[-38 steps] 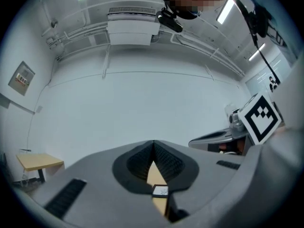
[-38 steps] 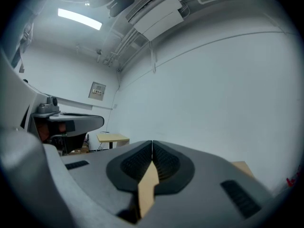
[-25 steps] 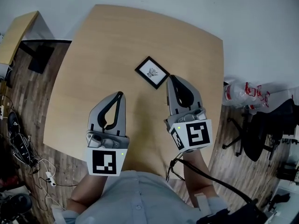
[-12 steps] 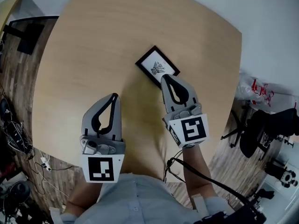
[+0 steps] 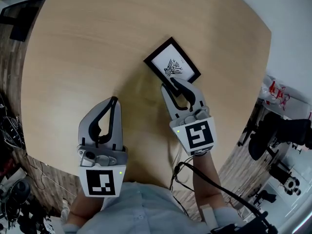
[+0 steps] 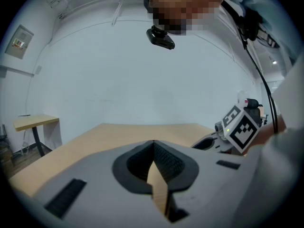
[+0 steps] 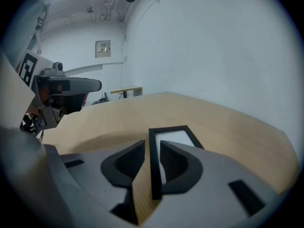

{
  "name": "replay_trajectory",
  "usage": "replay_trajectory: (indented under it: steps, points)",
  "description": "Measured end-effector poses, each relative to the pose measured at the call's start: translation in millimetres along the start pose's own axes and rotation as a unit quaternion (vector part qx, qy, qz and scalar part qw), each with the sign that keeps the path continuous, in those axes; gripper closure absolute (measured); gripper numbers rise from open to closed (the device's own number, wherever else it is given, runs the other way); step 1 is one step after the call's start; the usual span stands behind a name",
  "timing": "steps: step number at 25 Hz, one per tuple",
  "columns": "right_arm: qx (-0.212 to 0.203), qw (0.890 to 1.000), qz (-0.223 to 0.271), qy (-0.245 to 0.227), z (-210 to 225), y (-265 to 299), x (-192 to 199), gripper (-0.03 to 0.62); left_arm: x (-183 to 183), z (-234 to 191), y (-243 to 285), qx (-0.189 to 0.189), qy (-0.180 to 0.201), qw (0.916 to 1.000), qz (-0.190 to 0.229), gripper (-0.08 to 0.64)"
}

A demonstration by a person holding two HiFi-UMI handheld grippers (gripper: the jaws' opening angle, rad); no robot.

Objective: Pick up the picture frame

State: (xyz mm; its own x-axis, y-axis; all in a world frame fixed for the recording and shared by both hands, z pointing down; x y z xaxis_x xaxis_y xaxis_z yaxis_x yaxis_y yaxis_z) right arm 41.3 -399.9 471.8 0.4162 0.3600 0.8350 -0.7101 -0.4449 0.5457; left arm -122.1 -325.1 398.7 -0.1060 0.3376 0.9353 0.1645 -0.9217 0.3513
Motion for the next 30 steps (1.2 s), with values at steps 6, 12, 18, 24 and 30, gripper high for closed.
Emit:
replay_trajectory:
  steps: [6, 12, 18, 24, 30]
  points:
    - [0.001, 0.998, -0.063, 0.001, 2, 4, 15, 0.494, 2, -2, 8, -0.008, -0.011, 0.9999, -0.008, 0.559]
    - [0.0, 0.996, -0.083, -0.008, 3, 7, 21, 0.494, 4, -3, 8, -0.008, -0.015, 0.9998, -0.011, 0.558]
    - [-0.004, 0.993, -0.12, -0.02, 4, 10, 24, 0.514, 5, -4, 9, -0.011, -0.02, 0.9997, -0.01, 0.558]
    - [-0.002, 0.991, -0.127, -0.032, 5, 16, 30, 0.532, 8, -7, 8, -0.022, -0.037, 0.9991, -0.004, 0.558]
    - [0.02, 0.993, -0.109, -0.03, 8, 24, 37, 0.532, 0, -14, 2, -0.035, -0.041, 0.9984, 0.02, 0.558]
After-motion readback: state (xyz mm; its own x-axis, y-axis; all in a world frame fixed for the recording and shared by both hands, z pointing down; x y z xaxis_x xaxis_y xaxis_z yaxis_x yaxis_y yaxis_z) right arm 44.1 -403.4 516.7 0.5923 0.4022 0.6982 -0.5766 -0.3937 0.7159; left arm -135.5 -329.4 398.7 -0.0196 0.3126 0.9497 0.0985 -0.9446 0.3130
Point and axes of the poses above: the fingertips, and each gripper's own axes: y forward along the fingers, z to its right, x out of its underside, the point moved 6 cm from there along -y, backward along the fingers, and after that the axes turned 6 degrees about -x, right-handed, at the moved point
